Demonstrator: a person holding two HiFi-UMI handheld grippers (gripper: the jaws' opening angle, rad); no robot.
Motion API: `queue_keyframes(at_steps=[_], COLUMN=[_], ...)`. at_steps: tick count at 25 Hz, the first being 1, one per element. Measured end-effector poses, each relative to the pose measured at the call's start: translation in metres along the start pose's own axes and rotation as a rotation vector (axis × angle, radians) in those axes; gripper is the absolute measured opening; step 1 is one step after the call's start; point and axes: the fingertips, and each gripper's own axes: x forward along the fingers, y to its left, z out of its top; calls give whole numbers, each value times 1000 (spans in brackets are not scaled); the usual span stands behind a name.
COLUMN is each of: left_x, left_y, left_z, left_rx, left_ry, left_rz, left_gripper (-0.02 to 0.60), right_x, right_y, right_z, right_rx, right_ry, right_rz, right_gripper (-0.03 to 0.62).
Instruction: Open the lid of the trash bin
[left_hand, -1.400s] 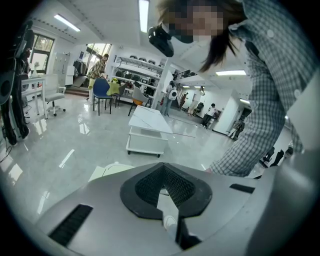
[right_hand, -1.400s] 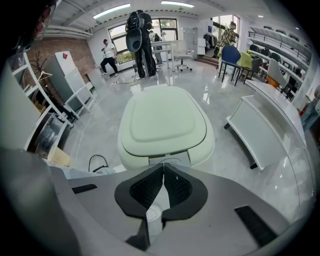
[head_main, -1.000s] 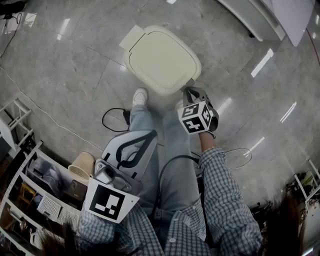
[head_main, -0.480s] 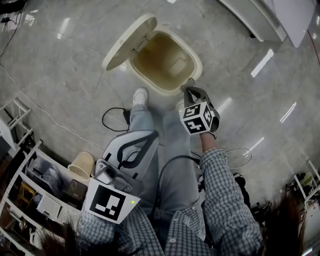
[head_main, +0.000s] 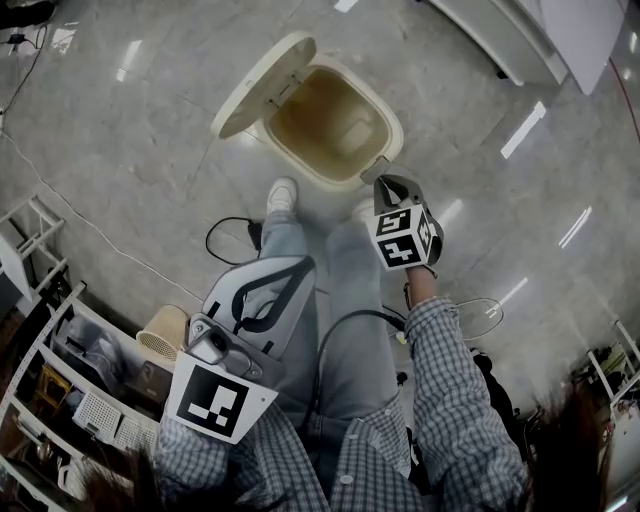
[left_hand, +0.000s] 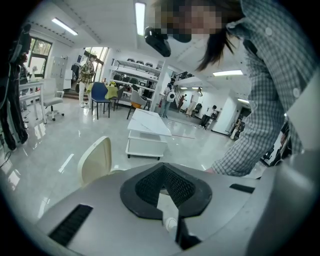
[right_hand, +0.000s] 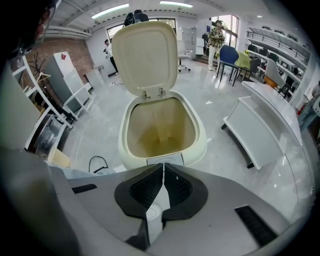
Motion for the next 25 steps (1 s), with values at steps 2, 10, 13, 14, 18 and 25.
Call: queue_keyframes(at_steps=[2, 10, 13, 14, 18, 25], left_x=[-2, -20, -29, -32, -45, -64], left_y=[-1, 0, 1, 1, 3, 1], left_z=[2, 9, 10, 11, 15, 30], left_rx=[5, 31, 43, 47, 56, 53], left_ry=[-3, -8, 3, 3, 5, -2], left_rz=[2, 16, 28, 32, 45, 52], left_gripper=[5, 5, 5, 5, 5, 5], right_x=[-6, -36, -49, -54, -69, -108], right_y=[-2, -6, -4, -4, -3, -3], right_z=[4, 18, 17, 17, 17, 31], right_rx=[13, 86, 99, 96, 81, 78], right_ry=[-20, -109, -123, -126, -129, -172], right_rz=[-4, -25, -33, -37, -53, -88], right_gripper=[25, 25, 25, 25, 25, 25])
